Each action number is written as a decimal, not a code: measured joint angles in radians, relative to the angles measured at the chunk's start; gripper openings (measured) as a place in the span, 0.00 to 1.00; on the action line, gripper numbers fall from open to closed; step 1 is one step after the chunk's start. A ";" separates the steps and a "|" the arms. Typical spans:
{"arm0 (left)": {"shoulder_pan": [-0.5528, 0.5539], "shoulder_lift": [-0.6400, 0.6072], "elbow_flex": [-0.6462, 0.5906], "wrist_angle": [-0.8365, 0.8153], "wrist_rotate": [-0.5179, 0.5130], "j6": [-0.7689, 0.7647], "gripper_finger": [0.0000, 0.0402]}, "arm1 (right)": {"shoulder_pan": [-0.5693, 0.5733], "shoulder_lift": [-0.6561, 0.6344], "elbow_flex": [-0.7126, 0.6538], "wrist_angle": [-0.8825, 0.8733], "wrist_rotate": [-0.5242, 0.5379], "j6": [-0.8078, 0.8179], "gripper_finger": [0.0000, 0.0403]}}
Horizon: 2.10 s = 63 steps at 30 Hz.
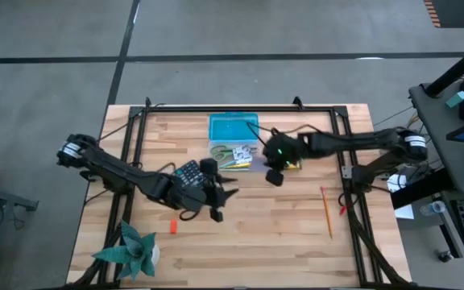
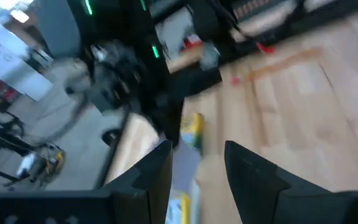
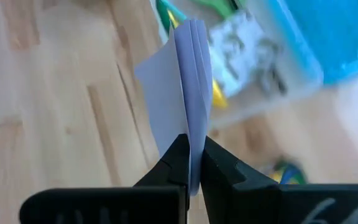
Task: Pack school essentials
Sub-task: Put the purple sticky note into the blue supply box, then put the orange eraser into the blue supply box
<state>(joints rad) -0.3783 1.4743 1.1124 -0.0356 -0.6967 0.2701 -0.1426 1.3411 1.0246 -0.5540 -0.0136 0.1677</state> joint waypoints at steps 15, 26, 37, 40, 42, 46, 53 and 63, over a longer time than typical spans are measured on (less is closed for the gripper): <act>0.037 -0.239 -0.314 0.401 -0.022 0.130 0.32 | -0.158 0.402 0.429 -0.175 -0.102 -0.366 0.03; 0.038 -0.267 -0.334 0.418 -0.024 0.136 0.32 | -0.213 0.526 0.481 -0.200 -0.136 -0.362 0.03; 0.038 -0.267 -0.334 0.417 -0.023 0.136 0.32 | -0.227 0.557 0.478 -0.188 -0.133 -0.350 0.10; 0.038 -0.267 -0.333 0.417 -0.023 0.136 0.32 | -0.227 0.558 0.478 -0.188 -0.116 -0.348 0.17; 0.038 -0.267 -0.333 0.417 -0.023 0.136 0.32 | -0.227 0.556 0.478 -0.183 -0.115 -0.348 0.22; 0.038 -0.267 -0.333 0.417 -0.023 0.136 0.32 | -0.231 0.542 0.477 -0.172 -0.113 -0.343 0.31; 0.037 -0.267 -0.333 0.419 -0.023 0.136 0.32 | -0.231 0.513 0.477 -0.171 -0.030 -0.343 0.40; 0.037 -0.267 -0.332 0.419 -0.023 0.130 0.32 | -0.223 0.381 0.442 -0.276 -0.011 -0.261 0.39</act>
<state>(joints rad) -0.3408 1.2072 0.7799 0.3836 -0.7195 0.4003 -0.3659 1.7222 1.4664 -0.8304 -0.0249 -0.0931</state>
